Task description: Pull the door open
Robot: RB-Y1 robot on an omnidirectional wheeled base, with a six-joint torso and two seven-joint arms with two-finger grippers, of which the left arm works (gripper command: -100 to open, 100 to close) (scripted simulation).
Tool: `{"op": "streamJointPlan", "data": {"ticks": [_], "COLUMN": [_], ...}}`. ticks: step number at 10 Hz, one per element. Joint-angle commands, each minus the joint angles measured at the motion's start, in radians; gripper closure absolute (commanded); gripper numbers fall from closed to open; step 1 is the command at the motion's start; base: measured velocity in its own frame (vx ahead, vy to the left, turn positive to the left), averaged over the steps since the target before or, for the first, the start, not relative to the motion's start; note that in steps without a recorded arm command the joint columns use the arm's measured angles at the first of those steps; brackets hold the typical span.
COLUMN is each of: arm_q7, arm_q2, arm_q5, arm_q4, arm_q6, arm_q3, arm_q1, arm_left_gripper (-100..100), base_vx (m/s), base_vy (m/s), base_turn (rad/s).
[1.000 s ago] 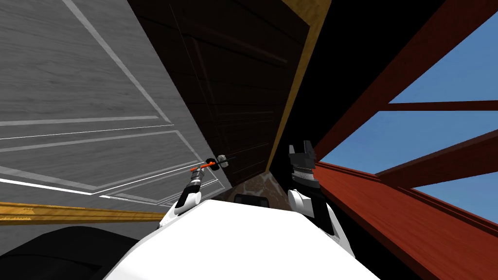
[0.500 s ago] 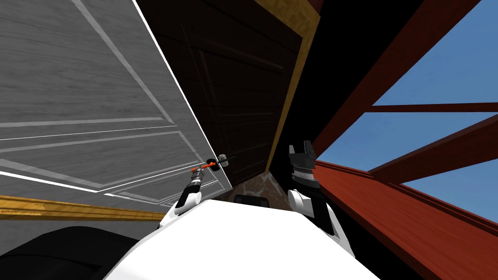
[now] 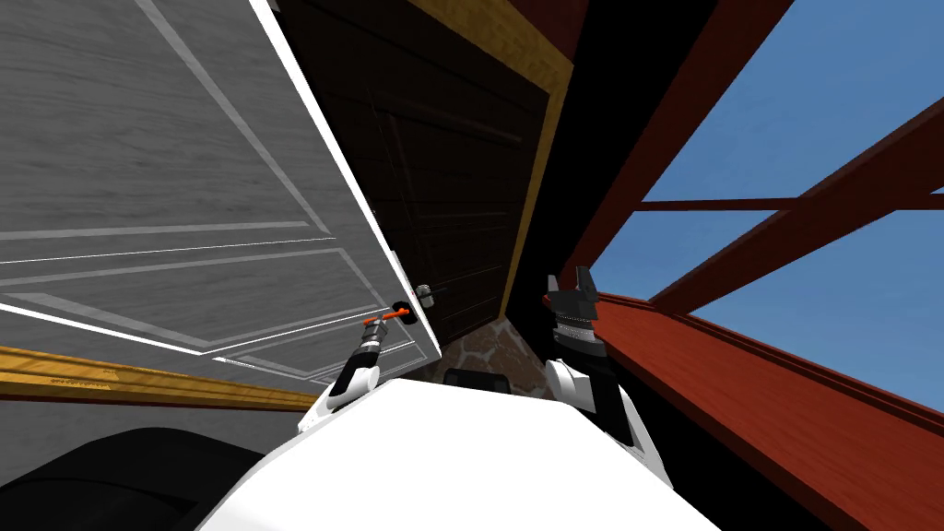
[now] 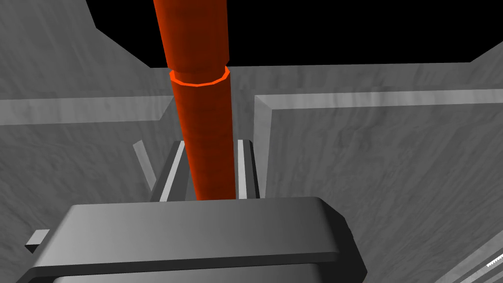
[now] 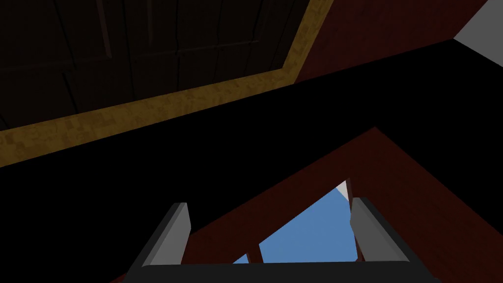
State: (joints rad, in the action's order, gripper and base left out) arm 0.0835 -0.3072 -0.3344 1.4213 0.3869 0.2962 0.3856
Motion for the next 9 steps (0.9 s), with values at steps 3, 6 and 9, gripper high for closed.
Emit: {"op": "streamJointPlan", "data": {"ticks": [3, 6, 9], "arm_q7": [0.025, 0.032, 0.054], "arm_q2": [-0.025, -0.037, -0.061], "arm_q5": [0.004, 0.003, 0.004], "arm_q4": [0.022, 0.029, 0.038], "arm_q6": [0.009, 0.005, 0.028], "arm_q3": [-0.054, -0.061, -0.095], "arm_q1": [0.014, 0.023, 0.045], "arm_left_gripper": [100, 100, 100], "base_vx": [-0.219, -0.146, -0.198], "base_vy": [0.008, 0.033, 0.028], "base_turn": [-0.127, -0.09, -0.126]}}
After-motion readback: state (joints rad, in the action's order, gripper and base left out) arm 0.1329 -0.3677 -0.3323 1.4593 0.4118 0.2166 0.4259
